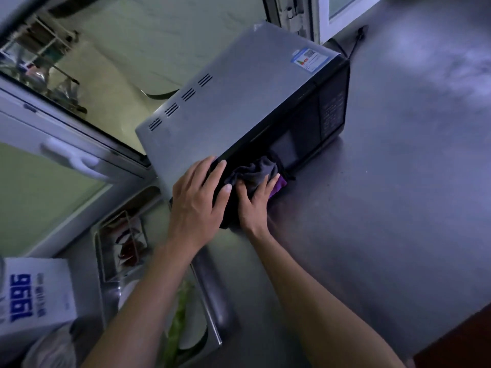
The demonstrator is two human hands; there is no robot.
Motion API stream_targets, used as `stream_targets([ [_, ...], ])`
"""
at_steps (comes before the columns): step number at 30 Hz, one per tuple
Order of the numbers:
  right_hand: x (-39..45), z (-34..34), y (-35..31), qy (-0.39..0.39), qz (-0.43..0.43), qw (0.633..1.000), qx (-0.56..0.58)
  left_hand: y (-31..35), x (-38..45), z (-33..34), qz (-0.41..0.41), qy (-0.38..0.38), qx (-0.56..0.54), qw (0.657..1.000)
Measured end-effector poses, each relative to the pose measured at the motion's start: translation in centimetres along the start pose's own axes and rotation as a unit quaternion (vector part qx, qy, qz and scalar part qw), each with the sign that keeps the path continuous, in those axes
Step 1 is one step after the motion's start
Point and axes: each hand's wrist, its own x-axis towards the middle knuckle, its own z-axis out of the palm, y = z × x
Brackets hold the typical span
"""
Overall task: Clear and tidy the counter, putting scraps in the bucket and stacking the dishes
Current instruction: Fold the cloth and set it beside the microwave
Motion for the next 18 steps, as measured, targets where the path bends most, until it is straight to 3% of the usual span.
stream_targets([
  [6, -4.8, 4.1, 2.2, -0.034, 0.047, 0.998, -0.008, -2.7, -3.9, -1.1, -0.012, -0.019, -0.027, 0.999],
  [11, -7.2, 6.2, 3.1, -0.005, 0.038, 0.999, -0.007, -4.2, -6.3, -1.1, -0.009, -0.009, -0.047, 0.999],
  [14, -7.5, 5.6, 3.7, 0.013, 0.014, 1.000, 0.023, -4.5, -7.7, -0.7, -0.023, 0.008, -0.058, 0.998],
  [18, -7.5, 2.9, 3.9, -0.029, 0.000, 0.999, 0.046, -4.3, -9.2, 0.4, -0.060, 0.041, -0.082, 0.994],
])
